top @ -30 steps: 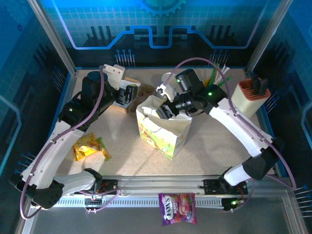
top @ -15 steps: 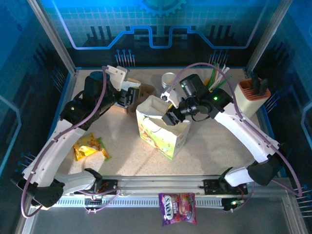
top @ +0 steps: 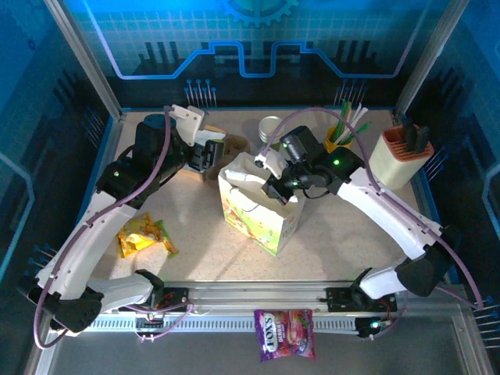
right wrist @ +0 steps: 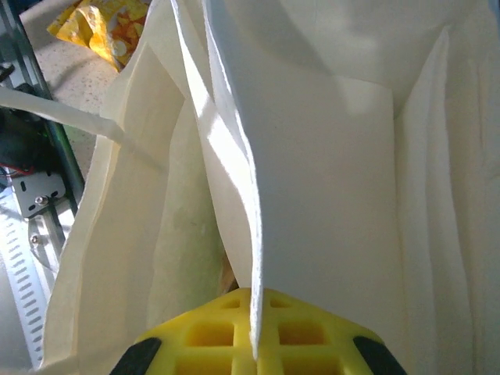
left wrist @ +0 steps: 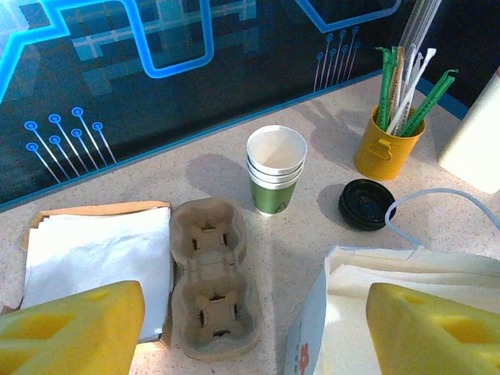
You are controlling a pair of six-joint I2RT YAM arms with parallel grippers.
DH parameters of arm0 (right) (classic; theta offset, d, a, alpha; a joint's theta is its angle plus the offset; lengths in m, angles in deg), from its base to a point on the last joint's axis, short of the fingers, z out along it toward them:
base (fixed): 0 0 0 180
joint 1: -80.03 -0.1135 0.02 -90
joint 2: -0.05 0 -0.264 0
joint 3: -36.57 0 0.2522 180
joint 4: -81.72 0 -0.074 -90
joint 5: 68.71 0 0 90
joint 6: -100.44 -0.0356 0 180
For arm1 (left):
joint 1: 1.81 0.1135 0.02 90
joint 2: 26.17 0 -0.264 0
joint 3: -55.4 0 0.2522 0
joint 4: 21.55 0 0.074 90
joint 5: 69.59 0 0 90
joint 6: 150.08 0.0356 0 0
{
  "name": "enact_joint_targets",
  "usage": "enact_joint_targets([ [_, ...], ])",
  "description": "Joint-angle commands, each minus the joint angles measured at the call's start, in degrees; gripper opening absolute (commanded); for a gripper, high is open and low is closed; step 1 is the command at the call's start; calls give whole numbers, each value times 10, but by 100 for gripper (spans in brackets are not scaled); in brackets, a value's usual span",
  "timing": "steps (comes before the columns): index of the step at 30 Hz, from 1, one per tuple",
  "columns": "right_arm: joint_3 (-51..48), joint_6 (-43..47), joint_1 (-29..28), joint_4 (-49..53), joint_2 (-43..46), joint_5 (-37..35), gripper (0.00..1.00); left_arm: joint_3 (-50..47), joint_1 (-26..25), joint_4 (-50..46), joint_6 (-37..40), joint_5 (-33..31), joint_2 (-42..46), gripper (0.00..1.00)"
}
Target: Pack the takeout coffee
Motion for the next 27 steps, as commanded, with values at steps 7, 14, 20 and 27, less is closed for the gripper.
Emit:
enact_joint_targets([
  [7, 0, -7, -28, -14, -53, -54, 3, -2, 3, -4, -10, 13, -3, 76],
  [14, -20, -7, -35, -24, -68, -64, 6, -5, 4, -2, -9, 14, -1, 75],
  [20, -41, -7, -49, -34, -69, -81, 12, -9, 4, 3, -7, 15, -2, 76],
  [27, -30, -1, -59, -31, -47, -111, 24, -9, 4, 4, -6, 15, -2, 76],
])
